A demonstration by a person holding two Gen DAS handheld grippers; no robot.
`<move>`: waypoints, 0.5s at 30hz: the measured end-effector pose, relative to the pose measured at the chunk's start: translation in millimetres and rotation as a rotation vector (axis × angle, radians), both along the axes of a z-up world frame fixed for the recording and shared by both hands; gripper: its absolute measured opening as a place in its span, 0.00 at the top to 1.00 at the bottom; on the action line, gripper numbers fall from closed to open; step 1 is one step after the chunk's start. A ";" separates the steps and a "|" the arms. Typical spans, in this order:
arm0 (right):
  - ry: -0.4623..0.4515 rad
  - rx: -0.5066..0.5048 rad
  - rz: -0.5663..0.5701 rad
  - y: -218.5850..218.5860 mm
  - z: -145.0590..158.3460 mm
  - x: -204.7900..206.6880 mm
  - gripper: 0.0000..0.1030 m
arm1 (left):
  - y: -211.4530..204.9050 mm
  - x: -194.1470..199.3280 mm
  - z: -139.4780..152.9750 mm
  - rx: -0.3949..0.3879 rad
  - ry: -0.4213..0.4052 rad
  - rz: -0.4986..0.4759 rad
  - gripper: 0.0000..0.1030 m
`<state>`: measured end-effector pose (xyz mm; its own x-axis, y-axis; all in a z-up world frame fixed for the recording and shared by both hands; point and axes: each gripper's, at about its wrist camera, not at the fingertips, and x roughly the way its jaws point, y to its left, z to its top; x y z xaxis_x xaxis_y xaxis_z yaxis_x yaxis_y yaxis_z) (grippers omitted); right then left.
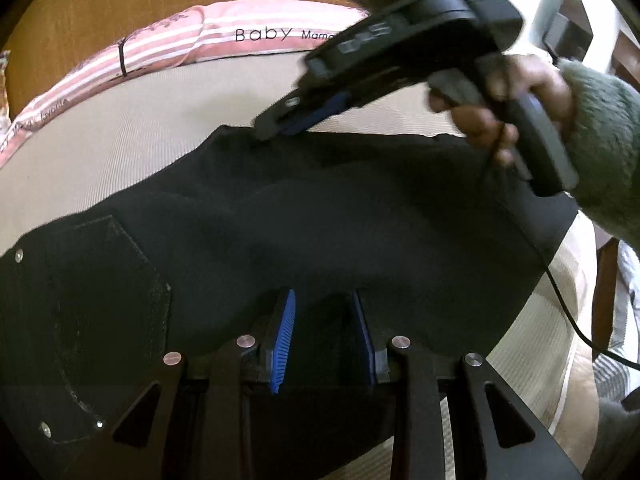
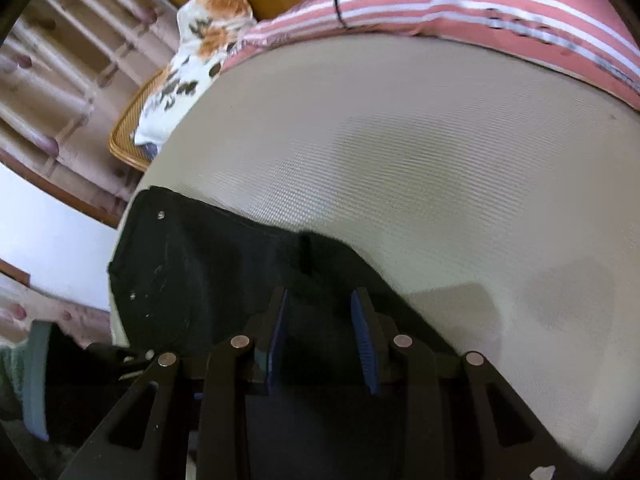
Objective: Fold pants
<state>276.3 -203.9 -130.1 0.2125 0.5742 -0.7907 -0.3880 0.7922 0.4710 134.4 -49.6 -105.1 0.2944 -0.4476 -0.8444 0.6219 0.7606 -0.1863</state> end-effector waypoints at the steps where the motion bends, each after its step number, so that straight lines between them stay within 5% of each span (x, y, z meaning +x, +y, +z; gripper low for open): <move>1: 0.007 0.002 0.007 4.3 -2.0 4.4 0.70 | 0.9 1.7 -0.3 -0.004 0.002 0.001 0.70; 5: 0.043 0.066 0.069 24.1 -5.7 14.9 0.71 | 6.2 5.1 -1.6 -0.022 0.012 0.010 0.70; 7: 0.019 0.081 0.067 30.5 -2.0 18.3 0.90 | 8.4 8.4 -2.6 -0.025 0.012 0.017 0.70; 11: -0.035 0.066 0.034 33.6 7.8 28.7 0.93 | 14.0 8.9 -3.8 -0.039 0.011 0.034 0.70; 15: -0.036 -0.016 -0.023 39.9 -13.3 34.6 0.94 | 16.7 9.2 -5.7 -0.045 0.007 0.034 0.70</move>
